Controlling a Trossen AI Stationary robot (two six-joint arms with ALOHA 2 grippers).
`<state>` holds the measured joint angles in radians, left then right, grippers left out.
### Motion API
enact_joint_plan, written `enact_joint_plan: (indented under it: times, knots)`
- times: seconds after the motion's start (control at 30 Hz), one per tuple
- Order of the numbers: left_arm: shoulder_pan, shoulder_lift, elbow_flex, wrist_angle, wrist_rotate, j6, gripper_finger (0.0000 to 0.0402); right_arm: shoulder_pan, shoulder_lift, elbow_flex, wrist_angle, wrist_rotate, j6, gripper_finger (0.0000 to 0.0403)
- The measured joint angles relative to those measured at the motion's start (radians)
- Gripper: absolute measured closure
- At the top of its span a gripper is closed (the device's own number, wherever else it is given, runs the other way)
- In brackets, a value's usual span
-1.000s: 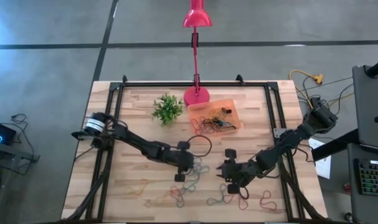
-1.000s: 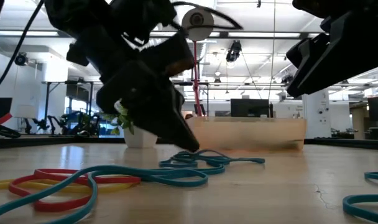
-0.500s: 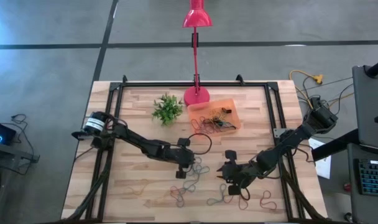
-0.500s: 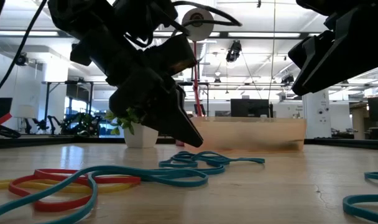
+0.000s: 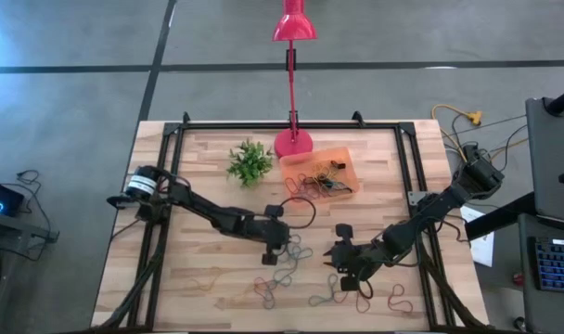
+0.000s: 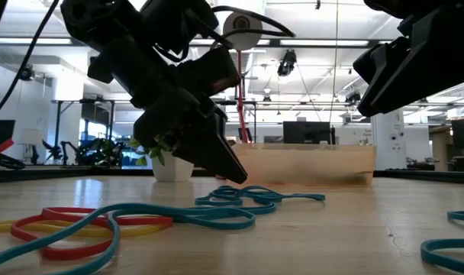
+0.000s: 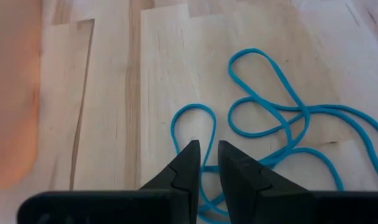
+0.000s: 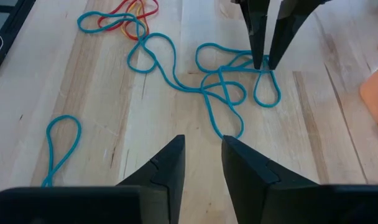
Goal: Pick and place rubber bands into bin
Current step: Put the blue rubberband into the orange container
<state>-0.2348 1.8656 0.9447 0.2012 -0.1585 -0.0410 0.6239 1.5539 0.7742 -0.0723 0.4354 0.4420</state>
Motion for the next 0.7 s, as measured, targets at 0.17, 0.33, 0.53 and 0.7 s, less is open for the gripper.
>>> enact_joint_plan:
  times: [0.17, 0.33, 0.53, 0.7]
  knots:
    - [0.0, 0.0, 0.002, 0.002, 0.004, 0.0, 0.036, 0.0, 0.0, 0.0, 0.001, 0.001, -0.004, 0.0317]
    - [0.004, 0.031, 0.004, 0.035, 0.034, 0.0, 0.036, 0.0, 0.0, 0.0, 0.002, 0.002, -0.008, 0.0321]
    - [0.007, 0.099, 0.03, 0.092, 0.049, 0.002, 0.036, 0.0, 0.0, 0.0, 0.007, 0.002, -0.005, 0.0317]
    - [0.013, 0.106, 0.026, 0.095, 0.052, -0.005, 0.036, 0.0, 0.001, 0.0, 0.012, 0.002, -0.003, 0.0312]
